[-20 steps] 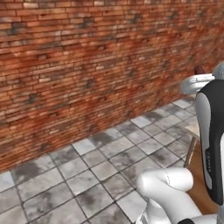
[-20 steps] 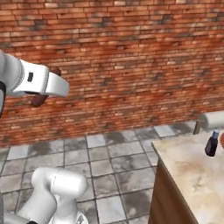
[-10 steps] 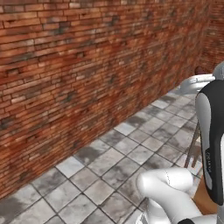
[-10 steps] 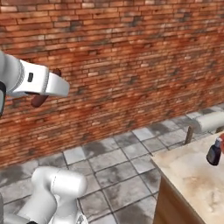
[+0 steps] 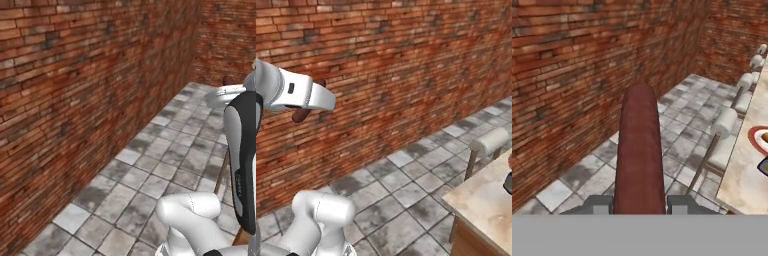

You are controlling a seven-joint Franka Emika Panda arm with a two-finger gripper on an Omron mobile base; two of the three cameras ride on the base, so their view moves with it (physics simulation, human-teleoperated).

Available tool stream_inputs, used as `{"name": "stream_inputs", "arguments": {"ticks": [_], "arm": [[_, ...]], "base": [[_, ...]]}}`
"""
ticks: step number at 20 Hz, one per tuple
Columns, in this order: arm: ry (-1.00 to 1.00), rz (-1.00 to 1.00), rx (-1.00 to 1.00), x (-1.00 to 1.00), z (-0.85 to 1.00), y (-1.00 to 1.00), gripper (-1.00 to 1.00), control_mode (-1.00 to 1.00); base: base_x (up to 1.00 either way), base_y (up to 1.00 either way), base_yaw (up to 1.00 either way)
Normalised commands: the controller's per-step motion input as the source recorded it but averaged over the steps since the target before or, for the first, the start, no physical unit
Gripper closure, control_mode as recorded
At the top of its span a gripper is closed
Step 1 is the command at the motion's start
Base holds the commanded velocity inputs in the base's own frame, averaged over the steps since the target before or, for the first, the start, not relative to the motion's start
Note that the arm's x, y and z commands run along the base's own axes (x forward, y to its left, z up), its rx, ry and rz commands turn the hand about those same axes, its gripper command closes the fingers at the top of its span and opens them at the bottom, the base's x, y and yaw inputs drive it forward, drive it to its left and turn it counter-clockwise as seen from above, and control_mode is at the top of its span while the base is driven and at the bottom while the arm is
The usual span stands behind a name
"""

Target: Move the hot dog bun to the plate on the dining table and place the condiment next to that plate. Then navigate to the fridge and take the sausage and place it on the plate as well.

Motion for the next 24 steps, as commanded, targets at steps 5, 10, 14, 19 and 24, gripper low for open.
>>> {"name": "stream_inputs", "arguments": {"ticks": [5,10,14,19,24], "arm": [[0.0,0.0,0.0,0.0,0.0,0.0,1.0,1.0],[0.0,0.0,0.0,0.0,0.0,0.0,1.0,1.0],[0.0,0.0,0.0,0.0,0.0,0.0,1.0,1.0],[0.0,0.0,0.0,0.0,0.0,0.0,1.0,1.0],[0.0,0.0,0.0,0.0,0.0,0.0,1.0,1.0]], "base": [[0.68,0.43,-0.47],[0.68,0.38,-0.54],[0.67,0.27,-0.6],[0.67,0.21,-0.64],[0.55,0.16,-0.61]]}}
